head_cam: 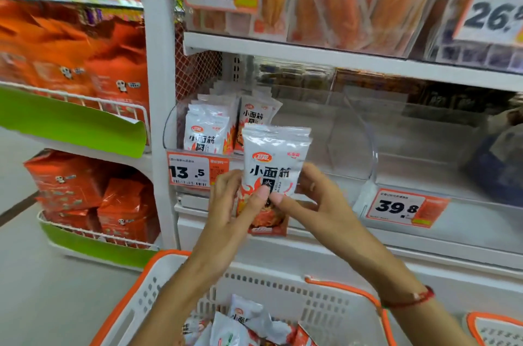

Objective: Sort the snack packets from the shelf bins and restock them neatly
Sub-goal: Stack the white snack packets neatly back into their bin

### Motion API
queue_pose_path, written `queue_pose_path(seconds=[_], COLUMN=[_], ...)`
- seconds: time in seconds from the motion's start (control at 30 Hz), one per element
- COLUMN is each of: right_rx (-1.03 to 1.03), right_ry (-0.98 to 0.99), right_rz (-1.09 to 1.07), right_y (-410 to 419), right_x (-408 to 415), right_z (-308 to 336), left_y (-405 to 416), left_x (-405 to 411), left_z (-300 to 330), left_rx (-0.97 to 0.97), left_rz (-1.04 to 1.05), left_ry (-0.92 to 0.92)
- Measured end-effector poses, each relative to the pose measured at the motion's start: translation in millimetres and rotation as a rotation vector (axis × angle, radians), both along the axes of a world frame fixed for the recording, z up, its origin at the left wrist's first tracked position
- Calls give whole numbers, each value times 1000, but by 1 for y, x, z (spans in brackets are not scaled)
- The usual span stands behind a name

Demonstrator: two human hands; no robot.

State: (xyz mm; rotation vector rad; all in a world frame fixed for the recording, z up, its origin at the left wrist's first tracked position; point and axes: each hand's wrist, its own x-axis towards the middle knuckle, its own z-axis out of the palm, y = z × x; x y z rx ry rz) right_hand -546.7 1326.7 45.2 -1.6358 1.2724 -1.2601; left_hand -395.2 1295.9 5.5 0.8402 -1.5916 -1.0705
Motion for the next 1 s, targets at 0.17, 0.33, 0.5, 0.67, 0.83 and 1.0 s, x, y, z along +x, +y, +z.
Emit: queue_pose_path(seconds=[0.17,0.33,0.5,0.67,0.83,1.0], right_rx=[-344,-419,68,214,373,351], right_ry=[103,338,513,617,320,192], right_rz=[-158,-330,-206,-154,-302,-168], right_y=[-23,-80,-174,-215,-228,-225], right_x=[0,-11,-18,-7,-9,-7], right_z=[35,48,37,20,15,20], left_y=[-48,-85,-96,-98,-99,-100], left_x=[26,49,50,50,49,48], left_z=[17,7,-9,-12,-12,-14], left_rx=[-349,-395,-327,-330,-331,-350], left_rz=[394,756,689,684,679,694], left_ry=[-168,-384,-496,-505,-477,-467])
